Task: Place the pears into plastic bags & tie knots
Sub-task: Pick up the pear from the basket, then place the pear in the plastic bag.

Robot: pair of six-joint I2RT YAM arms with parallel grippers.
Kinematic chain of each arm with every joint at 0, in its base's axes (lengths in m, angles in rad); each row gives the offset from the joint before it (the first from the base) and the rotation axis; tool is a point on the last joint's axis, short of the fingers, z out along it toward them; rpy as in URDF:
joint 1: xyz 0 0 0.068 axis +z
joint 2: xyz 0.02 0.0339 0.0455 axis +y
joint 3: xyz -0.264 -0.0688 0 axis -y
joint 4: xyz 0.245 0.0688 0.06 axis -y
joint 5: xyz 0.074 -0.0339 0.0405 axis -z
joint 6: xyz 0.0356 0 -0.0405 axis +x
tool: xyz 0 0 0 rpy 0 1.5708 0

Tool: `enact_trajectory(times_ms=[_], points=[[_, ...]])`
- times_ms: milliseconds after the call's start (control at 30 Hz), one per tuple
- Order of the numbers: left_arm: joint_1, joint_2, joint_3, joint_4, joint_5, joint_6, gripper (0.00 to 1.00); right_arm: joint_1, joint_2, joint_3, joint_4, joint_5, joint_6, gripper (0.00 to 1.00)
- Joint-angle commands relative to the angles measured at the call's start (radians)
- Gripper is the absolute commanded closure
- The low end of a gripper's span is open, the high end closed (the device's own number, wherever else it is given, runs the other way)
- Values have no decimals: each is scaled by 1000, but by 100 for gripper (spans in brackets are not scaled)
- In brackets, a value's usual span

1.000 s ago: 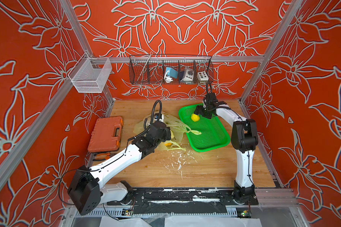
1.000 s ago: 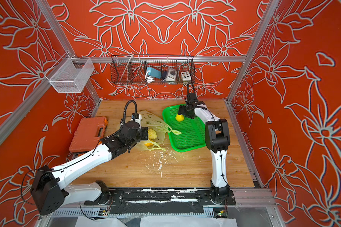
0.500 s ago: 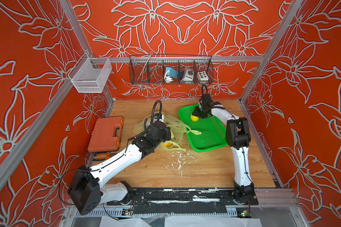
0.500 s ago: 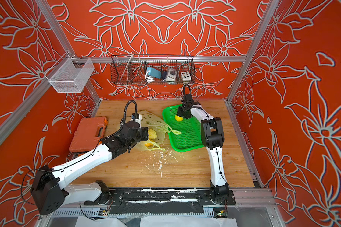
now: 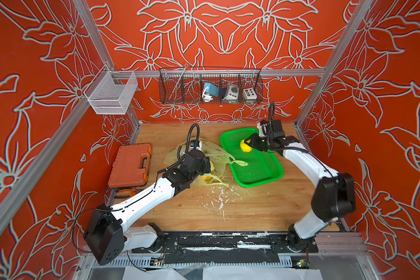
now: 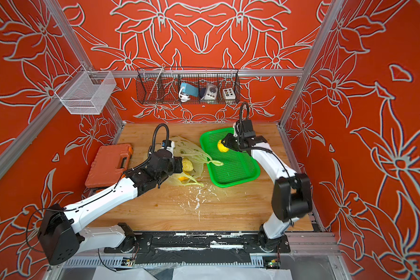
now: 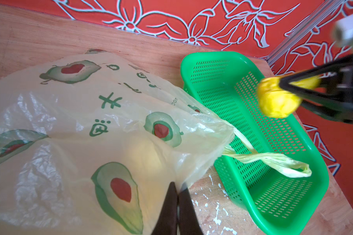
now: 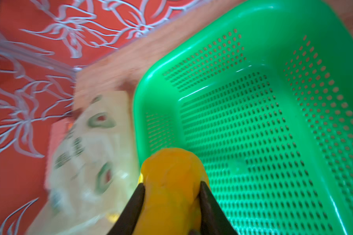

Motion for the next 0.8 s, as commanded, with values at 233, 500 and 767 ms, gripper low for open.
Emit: enact_trajectory(times_ms=[233,500,767], points=[[5,-7,-5,-5,-4,7,100,260,-344,-247,-25,-68,104,73],[5,-19,-10,-5,3,4,100,368,-92,-208,190,-44,132,73],[2,-29,-16,3,8,-2,100,400,208,-8,276,0,117,73]])
